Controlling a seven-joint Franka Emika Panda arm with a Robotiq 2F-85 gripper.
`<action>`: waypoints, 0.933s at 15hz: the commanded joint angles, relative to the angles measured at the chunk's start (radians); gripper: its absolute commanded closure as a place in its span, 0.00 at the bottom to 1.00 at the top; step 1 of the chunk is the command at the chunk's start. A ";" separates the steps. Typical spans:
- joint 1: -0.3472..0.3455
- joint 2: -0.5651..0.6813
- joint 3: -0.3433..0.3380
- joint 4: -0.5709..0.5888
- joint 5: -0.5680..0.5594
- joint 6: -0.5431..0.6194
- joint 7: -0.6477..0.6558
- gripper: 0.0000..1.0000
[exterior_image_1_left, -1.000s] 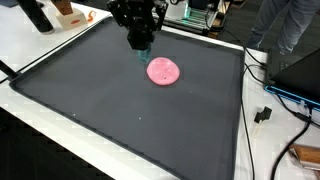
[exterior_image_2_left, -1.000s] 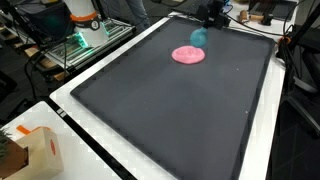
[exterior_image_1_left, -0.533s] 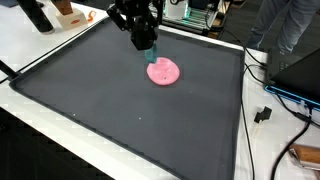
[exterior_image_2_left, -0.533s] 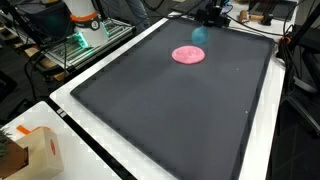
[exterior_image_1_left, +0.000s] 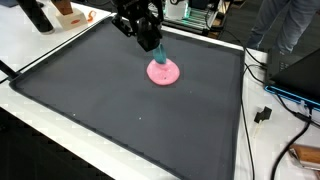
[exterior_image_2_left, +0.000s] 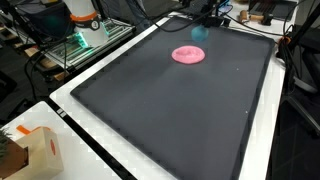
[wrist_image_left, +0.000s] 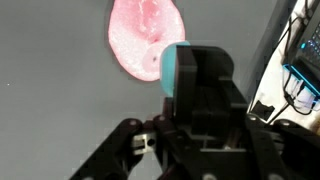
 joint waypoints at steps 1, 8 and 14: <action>-0.040 -0.015 0.021 -0.046 0.081 -0.003 -0.099 0.75; -0.075 0.009 0.016 -0.077 0.207 -0.013 -0.256 0.75; -0.084 0.042 0.009 -0.089 0.263 -0.019 -0.324 0.75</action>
